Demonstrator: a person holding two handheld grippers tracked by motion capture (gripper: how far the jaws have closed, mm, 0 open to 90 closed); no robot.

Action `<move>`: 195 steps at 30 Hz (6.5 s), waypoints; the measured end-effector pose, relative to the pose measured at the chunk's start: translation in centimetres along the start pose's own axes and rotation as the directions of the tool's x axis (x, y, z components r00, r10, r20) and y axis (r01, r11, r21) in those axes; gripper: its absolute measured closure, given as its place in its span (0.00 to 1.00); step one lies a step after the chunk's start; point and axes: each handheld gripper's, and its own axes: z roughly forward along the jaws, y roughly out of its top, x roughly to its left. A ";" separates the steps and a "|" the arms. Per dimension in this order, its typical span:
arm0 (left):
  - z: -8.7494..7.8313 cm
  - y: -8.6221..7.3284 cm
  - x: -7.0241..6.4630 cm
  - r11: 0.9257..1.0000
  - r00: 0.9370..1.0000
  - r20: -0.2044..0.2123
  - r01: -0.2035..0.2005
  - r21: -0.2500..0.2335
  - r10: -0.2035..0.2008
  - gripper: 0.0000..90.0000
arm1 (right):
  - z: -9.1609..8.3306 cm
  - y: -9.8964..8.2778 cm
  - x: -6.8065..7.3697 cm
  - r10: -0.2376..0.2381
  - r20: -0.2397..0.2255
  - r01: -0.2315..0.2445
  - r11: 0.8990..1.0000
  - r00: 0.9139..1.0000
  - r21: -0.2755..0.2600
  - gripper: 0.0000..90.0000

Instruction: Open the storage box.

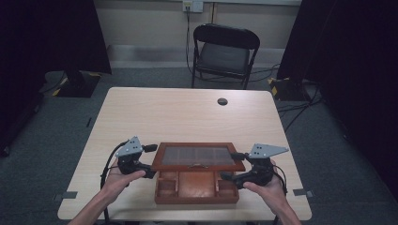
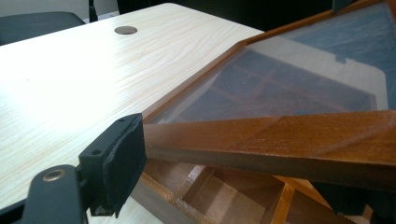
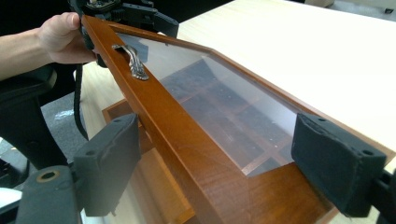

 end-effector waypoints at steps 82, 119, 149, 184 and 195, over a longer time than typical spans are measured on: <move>3.7 2.9 5.3 0.997 0.997 -0.003 0.074 -0.026 -0.074 0.55 | 4.0 1.5 -9.0 0.149 0.114 -0.141 0.987 0.982 -0.078 0.44; 5.4 2.2 7.3 0.995 0.994 -0.022 0.103 0.015 -0.103 0.60 | 6.3 0.0 -11.4 0.169 0.149 -0.165 0.986 0.974 -0.033 0.55; 6.4 0.5 8.7 0.984 0.983 -0.043 0.177 0.035 -0.176 0.65 | 7.7 0.2 -12.6 0.207 0.177 -0.200 0.978 0.962 -0.053 0.56; 7.1 -0.1 9.7 0.967 0.968 -0.078 0.245 0.064 -0.240 0.57 | 9.3 -0.7 -13.8 0.264 0.210 -0.259 0.965 0.941 -0.054 0.47; 7.4 -0.7 10.1 0.955 0.955 -0.079 0.289 0.063 -0.284 0.52 | 10.0 -1.2 -14.3 0.291 0.223 -0.290 0.956 0.930 -0.039 0.40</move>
